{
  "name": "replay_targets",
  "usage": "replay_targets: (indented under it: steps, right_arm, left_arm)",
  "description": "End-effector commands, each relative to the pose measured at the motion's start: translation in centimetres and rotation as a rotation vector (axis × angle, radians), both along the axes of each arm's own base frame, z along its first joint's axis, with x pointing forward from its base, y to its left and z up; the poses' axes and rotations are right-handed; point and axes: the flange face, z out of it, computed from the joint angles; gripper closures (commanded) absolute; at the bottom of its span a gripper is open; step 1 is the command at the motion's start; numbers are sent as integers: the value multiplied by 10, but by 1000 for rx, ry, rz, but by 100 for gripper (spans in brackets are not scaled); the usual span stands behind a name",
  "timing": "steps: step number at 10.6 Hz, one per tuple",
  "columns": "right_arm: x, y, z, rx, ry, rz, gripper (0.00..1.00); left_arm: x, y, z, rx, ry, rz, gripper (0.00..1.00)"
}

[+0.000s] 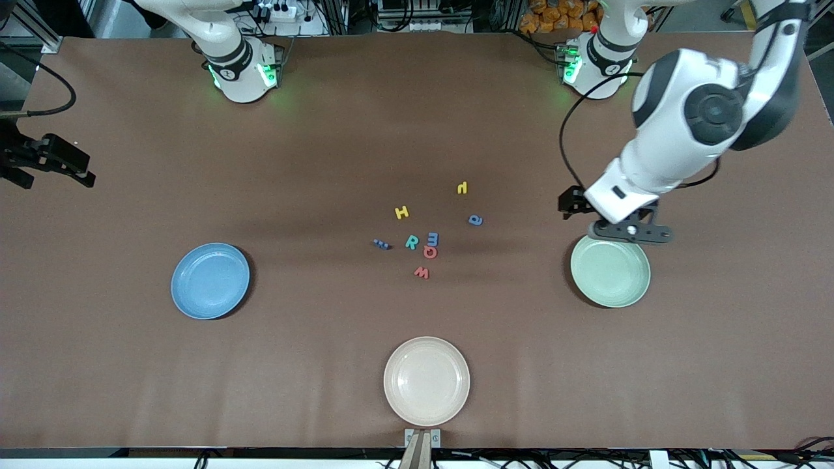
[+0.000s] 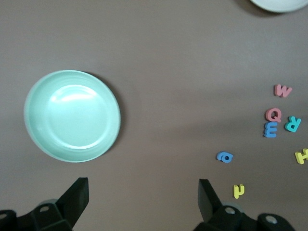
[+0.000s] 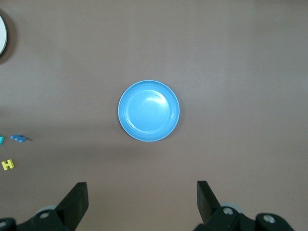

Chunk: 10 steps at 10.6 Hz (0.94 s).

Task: Sort uppercase to blue plate, lowercase to green plate
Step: 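Move the left gripper over the blue lowercase a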

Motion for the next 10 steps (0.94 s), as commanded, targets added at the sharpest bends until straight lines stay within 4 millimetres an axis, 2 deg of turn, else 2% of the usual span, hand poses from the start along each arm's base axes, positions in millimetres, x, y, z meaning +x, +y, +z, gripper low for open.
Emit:
replay_targets:
  steps: [1,2,3,5,7,8,9,10]
  right_arm:
    - [-1,3,5,4,-8,-9,0]
    - [-1,2,5,5,-10,-11,0]
    - [-2,2,4,3,2,-2,0]
    - [0,12,-7,-2,38,19,0]
    - [3,13,-8,-10,27,22,0]
    - [3,11,-9,-11,30,17,0]
    - [1,7,-6,-10,33,11,0]
    - [-2,10,-4,-8,36,5,0]
  left_arm:
    - [-29,-36,-35,0,1,-28,0]
    - [-40,-56,-55,21,26,-82,0]
    - [-58,-84,-75,54,1,-156,0]
    - [-81,-111,-113,41,-2,-104,0]
    - [-85,-126,-149,66,23,-166,0]
    - [-82,-130,-167,47,7,-181,0]
    - [-89,-144,-183,16,-3,-202,0]
    - [-90,-149,-196,-3,-6,-206,0]
